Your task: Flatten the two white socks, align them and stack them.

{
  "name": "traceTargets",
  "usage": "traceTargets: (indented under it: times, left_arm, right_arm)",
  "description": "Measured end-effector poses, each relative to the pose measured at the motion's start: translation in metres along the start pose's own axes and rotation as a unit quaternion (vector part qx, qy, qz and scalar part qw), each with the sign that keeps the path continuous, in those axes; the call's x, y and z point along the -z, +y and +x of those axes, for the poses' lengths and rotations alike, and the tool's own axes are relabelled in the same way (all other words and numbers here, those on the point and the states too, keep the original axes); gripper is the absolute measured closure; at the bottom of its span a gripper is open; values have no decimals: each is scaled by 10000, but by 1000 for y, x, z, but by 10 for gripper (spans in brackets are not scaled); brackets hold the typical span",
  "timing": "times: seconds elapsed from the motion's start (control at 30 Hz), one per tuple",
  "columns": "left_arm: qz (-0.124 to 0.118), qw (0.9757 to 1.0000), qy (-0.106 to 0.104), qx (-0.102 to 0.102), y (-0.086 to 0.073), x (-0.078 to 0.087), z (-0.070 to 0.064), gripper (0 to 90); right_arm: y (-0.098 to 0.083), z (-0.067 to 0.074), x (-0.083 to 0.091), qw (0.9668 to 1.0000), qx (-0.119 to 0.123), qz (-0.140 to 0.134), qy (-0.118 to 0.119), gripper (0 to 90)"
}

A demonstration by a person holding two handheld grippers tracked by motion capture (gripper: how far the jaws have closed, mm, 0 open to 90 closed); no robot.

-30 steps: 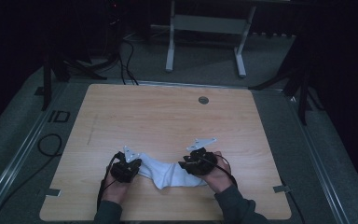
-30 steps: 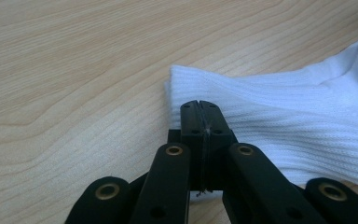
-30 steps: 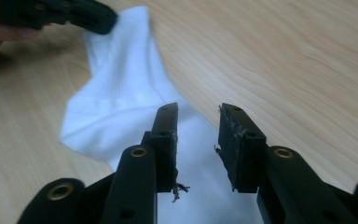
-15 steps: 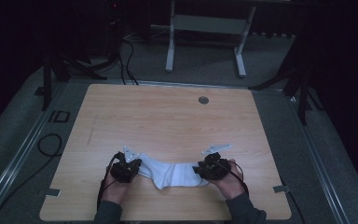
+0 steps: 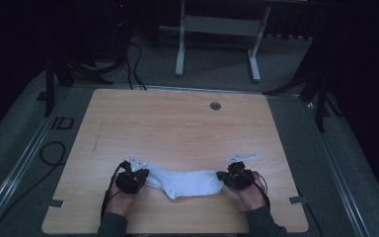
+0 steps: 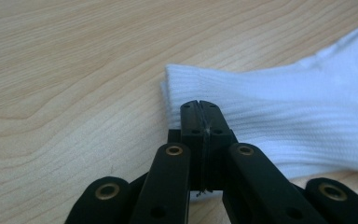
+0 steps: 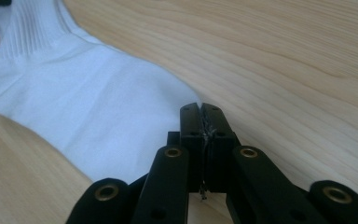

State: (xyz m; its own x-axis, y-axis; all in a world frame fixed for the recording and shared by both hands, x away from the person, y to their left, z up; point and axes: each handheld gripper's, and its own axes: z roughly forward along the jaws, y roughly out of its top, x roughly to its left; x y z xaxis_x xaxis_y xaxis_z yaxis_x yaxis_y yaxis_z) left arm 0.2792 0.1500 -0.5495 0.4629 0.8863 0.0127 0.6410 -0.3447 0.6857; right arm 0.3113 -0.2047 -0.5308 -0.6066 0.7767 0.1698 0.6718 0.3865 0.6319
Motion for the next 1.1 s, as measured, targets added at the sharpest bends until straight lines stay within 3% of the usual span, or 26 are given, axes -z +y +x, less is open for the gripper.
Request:
traceTargets:
  times: [0.1, 0.23, 0.3, 0.4, 0.43, 0.53, 0.57, 0.7, 1.1]
  left_arm:
    - [37, 10000, -58, -56, 0, 1, 1, 894]
    - [47, 9999, -92, -36, -1, 2, 2, 894]
    - [20, 9999, -95, -39, -1, 3, 2, 890]
    - [-40, 9999, -123, -41, -1, 4, 2, 864]
    - [-117, 9998, -154, -35, -1, 6, 3, 855]
    - [-215, 9997, -124, -21, -1, 7, 3, 822]
    - [-352, 9993, -102, -37, 0, 10, 3, 822]
    - [-517, 9986, -85, 0, 0, 14, 5, 808]
    - [-467, 9987, 44, 200, 0, 13, 15, 788]
  right_arm:
    - [-1, -10, 4, 9999, -97, -110, 34, 881]
    - [1, -12, 3, 9998, -96, -123, 104, 867]
    - [2, -10, 1, 9997, 9, -92, 239, 769]
    - [3, -9, 2, 9996, 66, -172, 228, 692]
    - [5, -9, 5, 9993, 130, -291, 196, 626]
    - [7, -12, 9, 9988, 111, -430, 189, 583]
    - [8, -13, 10, 9986, 68, -491, 179, 572]
    - [8, -16, 12, 9983, 69, -564, 146, 550]
    - [4, -30, 12, 9979, -85, -636, -38, 523]
